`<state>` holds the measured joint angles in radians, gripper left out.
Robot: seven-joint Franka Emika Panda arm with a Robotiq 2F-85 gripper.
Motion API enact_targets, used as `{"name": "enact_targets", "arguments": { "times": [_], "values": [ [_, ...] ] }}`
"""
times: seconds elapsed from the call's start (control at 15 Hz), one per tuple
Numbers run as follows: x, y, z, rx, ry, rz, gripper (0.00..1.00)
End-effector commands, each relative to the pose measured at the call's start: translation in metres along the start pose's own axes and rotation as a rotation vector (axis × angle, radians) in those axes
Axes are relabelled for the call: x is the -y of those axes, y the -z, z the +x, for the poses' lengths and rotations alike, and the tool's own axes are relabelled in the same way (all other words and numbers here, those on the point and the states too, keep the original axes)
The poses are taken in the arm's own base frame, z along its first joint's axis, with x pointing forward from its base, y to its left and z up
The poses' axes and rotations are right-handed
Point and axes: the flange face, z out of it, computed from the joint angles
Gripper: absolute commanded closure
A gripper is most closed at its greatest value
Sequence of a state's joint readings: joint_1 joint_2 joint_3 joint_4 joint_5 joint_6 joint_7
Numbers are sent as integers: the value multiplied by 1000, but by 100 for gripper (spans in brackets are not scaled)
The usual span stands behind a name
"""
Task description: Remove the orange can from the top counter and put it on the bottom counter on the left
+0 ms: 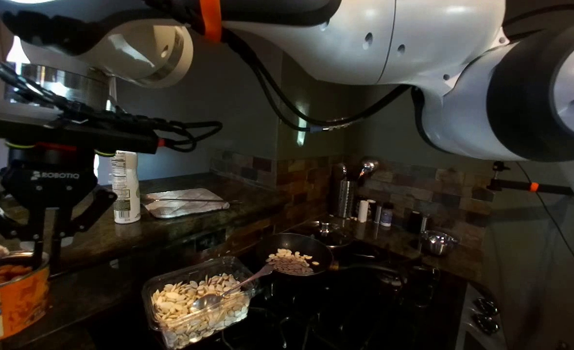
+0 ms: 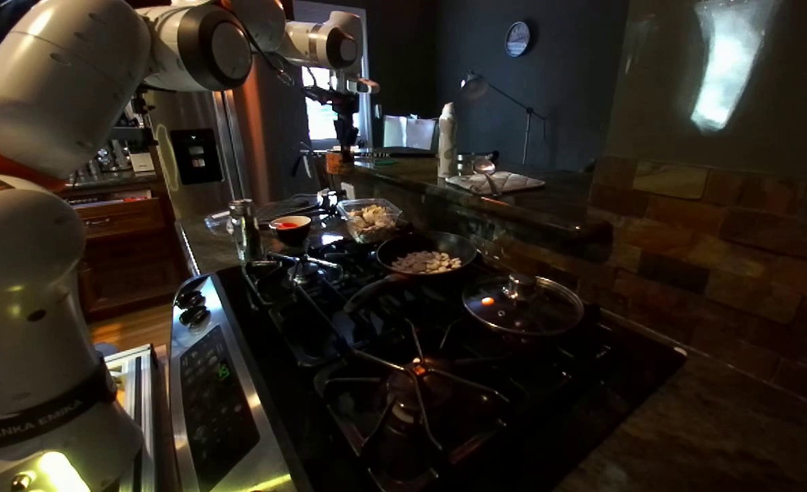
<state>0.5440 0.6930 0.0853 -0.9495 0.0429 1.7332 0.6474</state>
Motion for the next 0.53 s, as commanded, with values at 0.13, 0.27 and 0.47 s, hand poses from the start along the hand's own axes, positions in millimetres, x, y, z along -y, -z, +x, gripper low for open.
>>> {"name": "enact_targets", "arguments": {
  "times": [0.13, 0.27, 0.47],
  "values": [
    [29, -46, -15, -9, 43, -89, 97],
    [30, -71, -11, 4, 57, -97, 97],
    [24, -102, 0, -10, 25, -114, 97]
  ]
}}
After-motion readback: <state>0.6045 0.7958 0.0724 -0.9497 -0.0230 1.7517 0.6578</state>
